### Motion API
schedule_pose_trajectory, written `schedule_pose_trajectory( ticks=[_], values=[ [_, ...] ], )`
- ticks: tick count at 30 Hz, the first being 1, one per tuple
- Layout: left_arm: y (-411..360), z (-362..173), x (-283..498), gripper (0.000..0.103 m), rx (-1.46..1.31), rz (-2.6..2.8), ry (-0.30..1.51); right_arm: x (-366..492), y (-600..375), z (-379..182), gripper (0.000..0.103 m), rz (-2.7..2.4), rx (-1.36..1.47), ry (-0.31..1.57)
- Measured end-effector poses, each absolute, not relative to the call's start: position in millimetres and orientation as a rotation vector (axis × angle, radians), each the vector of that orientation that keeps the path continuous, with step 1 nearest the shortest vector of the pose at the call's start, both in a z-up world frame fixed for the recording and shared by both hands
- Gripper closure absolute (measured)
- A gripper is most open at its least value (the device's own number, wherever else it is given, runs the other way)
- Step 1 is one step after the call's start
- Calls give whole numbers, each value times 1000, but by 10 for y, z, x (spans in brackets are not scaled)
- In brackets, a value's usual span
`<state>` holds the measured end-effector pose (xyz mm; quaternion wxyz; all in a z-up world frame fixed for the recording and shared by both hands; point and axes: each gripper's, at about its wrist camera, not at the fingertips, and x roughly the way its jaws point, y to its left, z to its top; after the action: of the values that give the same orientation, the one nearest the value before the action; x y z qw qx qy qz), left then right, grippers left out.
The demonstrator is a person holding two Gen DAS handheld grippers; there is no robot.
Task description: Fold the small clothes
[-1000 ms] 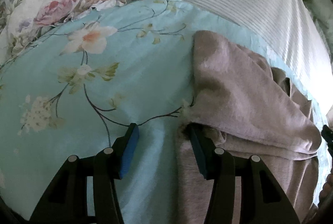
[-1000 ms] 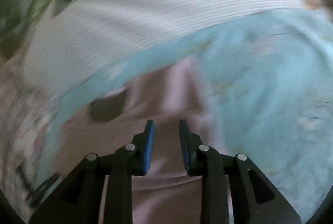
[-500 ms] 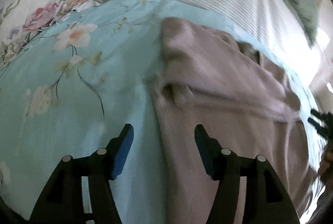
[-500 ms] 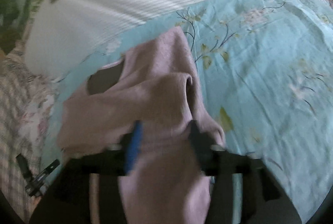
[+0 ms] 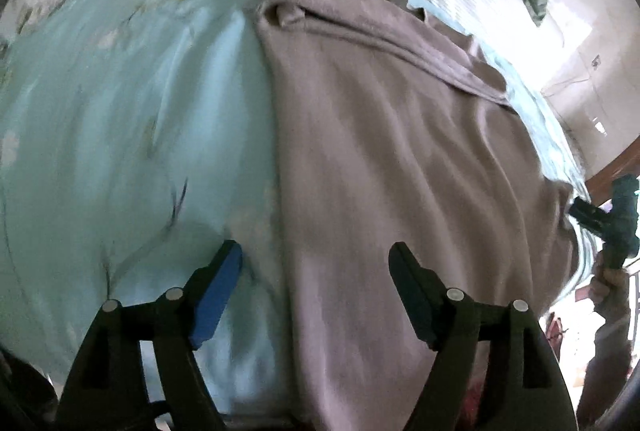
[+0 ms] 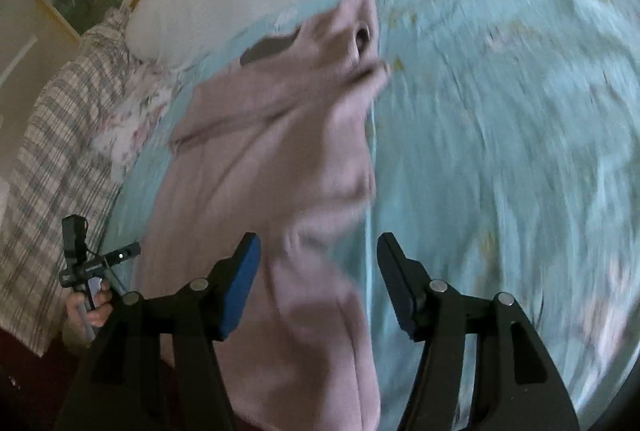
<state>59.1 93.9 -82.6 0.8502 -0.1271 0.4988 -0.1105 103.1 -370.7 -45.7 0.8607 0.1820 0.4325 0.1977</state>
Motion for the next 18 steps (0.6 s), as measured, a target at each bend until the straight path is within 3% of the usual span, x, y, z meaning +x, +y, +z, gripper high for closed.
schedule_pose_trajectory(
  ticks=[9, 11, 14, 15, 16, 18],
  values=[
    [767, -1012, -35, 19, -236, -337, 1188, 819, -3512, -646, 45, 453, 261, 966],
    [700, -1069, -61, 26, -218, -363, 1218, 779, -3477, -661, 81, 473, 248, 986],
    [606, -1075, -88, 59, -132, -343, 1189, 714, -3481, -700, 90, 488, 269, 1002],
    [595, -1065, -87, 85, -120, -342, 1179, 663, -3501, -694, 91, 501, 285, 1000],
    [608, -1054, -86, 97, -119, -353, 1175, 602, -3526, -682, 93, 519, 309, 995],
    [703, -989, -123, 99, -152, -389, 1155, 433, -3582, -646, 94, 568, 353, 971]
  ],
)
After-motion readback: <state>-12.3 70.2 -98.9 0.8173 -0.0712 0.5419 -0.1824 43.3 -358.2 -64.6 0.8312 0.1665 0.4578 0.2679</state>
